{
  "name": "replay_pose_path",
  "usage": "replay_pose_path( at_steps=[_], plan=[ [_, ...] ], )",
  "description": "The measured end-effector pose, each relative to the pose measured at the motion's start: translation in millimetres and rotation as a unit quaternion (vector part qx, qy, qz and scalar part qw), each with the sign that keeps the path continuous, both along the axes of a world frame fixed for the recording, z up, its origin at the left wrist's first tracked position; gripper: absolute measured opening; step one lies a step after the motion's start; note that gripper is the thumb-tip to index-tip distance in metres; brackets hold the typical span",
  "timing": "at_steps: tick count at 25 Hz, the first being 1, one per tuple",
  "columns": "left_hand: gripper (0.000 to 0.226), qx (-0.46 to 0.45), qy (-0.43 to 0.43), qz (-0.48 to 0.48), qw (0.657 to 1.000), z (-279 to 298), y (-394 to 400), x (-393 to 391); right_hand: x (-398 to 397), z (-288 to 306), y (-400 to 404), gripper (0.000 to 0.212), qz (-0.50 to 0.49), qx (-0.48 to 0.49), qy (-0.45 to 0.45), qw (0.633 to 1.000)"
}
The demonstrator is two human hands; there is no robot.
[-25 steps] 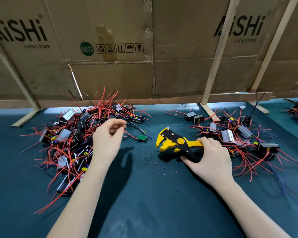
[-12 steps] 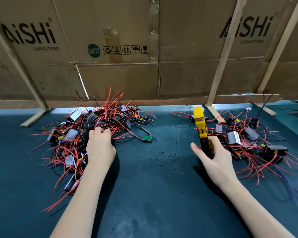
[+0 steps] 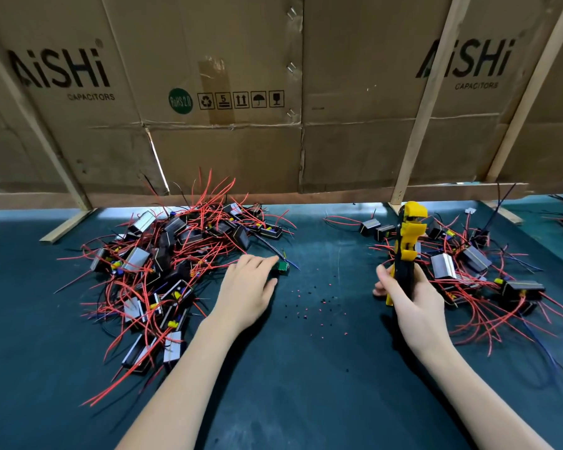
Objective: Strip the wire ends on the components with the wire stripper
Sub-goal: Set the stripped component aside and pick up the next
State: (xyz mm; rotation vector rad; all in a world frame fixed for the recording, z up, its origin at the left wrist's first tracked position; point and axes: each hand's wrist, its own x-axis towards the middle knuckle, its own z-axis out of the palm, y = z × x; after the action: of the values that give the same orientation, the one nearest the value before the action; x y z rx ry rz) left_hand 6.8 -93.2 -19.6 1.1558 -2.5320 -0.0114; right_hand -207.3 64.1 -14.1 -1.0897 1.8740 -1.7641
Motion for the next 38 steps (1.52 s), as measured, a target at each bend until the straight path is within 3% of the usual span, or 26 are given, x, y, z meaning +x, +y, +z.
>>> replay_pose_path(
  at_steps=[4,7,10,14,16,18,21,23,25,27,29,31,33,34,36,37,38],
  plan=[
    [0.023,-0.007,0.044,0.014,0.999,7.1,-0.5,12.2,-0.2,2.6,-0.1,0.025,0.0,-0.016,-0.015,1.0],
    [0.014,0.053,0.115,-0.014,0.992,18.7,8.6,17.5,-0.8,5.4,0.6,0.024,-0.004,-0.024,-0.029,0.999],
    [0.019,0.098,0.205,-0.023,0.974,35.5,15.0,22.5,-0.4,7.3,0.9,0.027,-0.008,-0.031,-0.047,0.998],
    [0.037,0.146,0.06,0.057,0.986,42.7,10.6,37.2,-2.1,6.5,-0.6,0.029,-0.016,-0.037,-0.073,0.997],
    [0.03,0.165,0.052,0.129,0.976,39.4,10.6,37.5,-4.3,5.4,-0.8,0.029,-0.02,-0.032,-0.078,0.996],
    [0.022,0.121,0.072,0.182,0.973,37.5,14.4,33.1,-4.7,5.3,-0.8,0.03,-0.021,-0.029,-0.081,0.996],
    [0.059,0.121,0.048,0.221,0.967,34.4,17.2,30.9,-3.9,5.6,-0.4,0.03,-0.019,-0.021,-0.073,0.997],
    [0.063,0.156,0.036,0.208,0.965,37.3,16.6,33.4,-2.1,7.0,-0.3,0.029,-0.016,-0.021,-0.068,0.997],
    [0.044,0.202,0.058,0.155,0.965,38.8,17.1,33.5,-1.6,7.8,0.4,0.027,-0.016,-0.02,-0.063,0.998],
    [0.018,0.231,0.107,0.093,0.963,41.7,20.8,30.1,-1.4,8.5,1.2,0.027,-0.015,-0.018,-0.058,0.998],
    [0.013,0.208,0.187,0.041,0.959,49.2,24.6,27.3,-1.0,8.4,1.7,0.028,-0.014,-0.017,-0.056,0.998],
    [0.013,0.146,0.366,0.057,0.917,59.3,17.5,35.2,-0.1,8.7,2.3,0.034,-0.012,-0.016,-0.052,0.998],
    [0.004,0.04,0.526,0.16,0.834,66.6,0.8,58.2,0.8,9.5,2.3,0.042,-0.011,-0.016,-0.05,0.999],
    [0.007,0.005,0.566,0.228,0.792,67.0,-7.1,72.2,0.9,9.5,2.4,0.043,-0.012,-0.014,-0.048,0.999],
    [0.03,0.052,0.586,0.32,0.743,61.6,-22.8,97.7,0.6,9.1,2.3,0.041,-0.012,-0.012,-0.044,0.999],
    [0.041,0.094,0.572,0.352,0.735,58.1,-27.5,103.7,0.1,8.9,2.3,0.039,-0.011,-0.01,-0.04,0.999],
    [0.051,0.119,0.528,0.381,0.75,54.6,-30.1,105.8,0.0,8.5,2.3,0.036,-0.009,-0.008,-0.033,0.999]
  ],
)
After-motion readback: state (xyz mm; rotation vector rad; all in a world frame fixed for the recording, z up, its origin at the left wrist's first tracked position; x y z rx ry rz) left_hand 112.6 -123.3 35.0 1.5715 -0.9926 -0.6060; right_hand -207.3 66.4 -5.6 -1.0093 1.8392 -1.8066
